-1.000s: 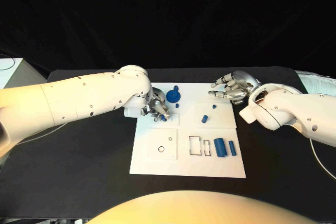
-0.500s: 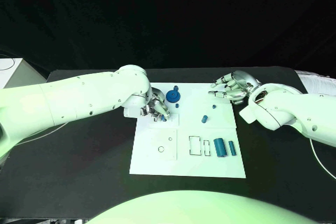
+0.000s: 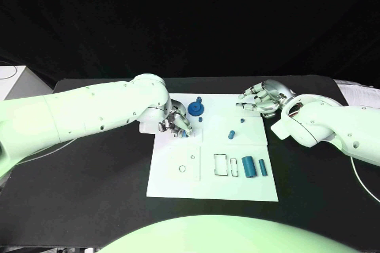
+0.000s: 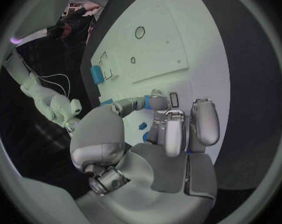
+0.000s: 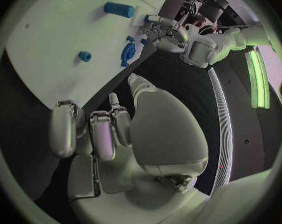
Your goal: Assemble the parts on the task board
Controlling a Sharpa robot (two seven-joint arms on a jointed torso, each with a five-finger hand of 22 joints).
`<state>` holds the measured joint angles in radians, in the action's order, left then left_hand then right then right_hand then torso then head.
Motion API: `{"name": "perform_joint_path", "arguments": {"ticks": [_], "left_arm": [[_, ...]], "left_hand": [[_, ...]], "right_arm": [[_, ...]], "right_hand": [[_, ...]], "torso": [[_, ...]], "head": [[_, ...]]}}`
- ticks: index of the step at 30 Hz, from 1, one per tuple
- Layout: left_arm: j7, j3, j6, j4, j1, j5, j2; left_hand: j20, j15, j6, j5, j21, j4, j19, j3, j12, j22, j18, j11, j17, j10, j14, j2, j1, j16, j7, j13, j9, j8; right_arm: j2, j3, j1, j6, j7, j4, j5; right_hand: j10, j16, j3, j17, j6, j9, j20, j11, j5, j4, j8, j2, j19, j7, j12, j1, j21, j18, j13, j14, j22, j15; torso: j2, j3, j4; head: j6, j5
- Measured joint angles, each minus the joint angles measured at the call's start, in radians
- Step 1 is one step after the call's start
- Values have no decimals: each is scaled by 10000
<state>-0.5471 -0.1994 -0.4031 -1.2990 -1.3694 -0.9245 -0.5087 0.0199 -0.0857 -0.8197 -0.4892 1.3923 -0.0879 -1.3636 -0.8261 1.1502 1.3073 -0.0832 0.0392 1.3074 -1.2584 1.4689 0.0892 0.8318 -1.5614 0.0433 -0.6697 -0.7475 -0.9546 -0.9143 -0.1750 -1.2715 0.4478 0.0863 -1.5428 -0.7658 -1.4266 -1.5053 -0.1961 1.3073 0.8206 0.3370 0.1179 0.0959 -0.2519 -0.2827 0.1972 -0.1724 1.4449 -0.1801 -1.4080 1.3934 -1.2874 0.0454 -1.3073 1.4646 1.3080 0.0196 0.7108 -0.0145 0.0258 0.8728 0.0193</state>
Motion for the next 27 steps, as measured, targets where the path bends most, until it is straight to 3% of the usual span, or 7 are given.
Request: {"name": "perform_joint_path", "arguments": {"ticks": [16, 27], "left_arm": [[19, 0, -67, 106, -1, -19, 67], [26, 9, -335, 349, -19, -112, 251]], "left_hand": [[0, 0, -46, 2, 0, 27, 0, 26, 0, 8, 0, -20, 0, -19, 0, -4, -4, 1, -4, 39, 0, -14], [0, 1, -49, 184, -68, 207, 1, 205, 0, -15, 1, -23, 0, -21, -1, -236, -238, 1, -17, 124, 33, -50]], "right_arm": [[-7, 0, 0, -4, 0, 1, -20], [-16, 0, 0, -3, 0, -7, -108]], "right_hand": [[0, 0, 0, 0, 0, 0, 0, 0, 0, 0, 0, 0, 0, 0, 0, 0, 0, 0, 0, 0, -2, 0], [0, 0, 0, 0, 0, 0, 0, 0, 0, 0, 0, 0, 0, 0, 0, 0, 0, 0, 0, 0, -4, 0]], "torso": [[5, 0, -3], [0, -5, -7]], "head": [[0, 16], [0, 12]]}}
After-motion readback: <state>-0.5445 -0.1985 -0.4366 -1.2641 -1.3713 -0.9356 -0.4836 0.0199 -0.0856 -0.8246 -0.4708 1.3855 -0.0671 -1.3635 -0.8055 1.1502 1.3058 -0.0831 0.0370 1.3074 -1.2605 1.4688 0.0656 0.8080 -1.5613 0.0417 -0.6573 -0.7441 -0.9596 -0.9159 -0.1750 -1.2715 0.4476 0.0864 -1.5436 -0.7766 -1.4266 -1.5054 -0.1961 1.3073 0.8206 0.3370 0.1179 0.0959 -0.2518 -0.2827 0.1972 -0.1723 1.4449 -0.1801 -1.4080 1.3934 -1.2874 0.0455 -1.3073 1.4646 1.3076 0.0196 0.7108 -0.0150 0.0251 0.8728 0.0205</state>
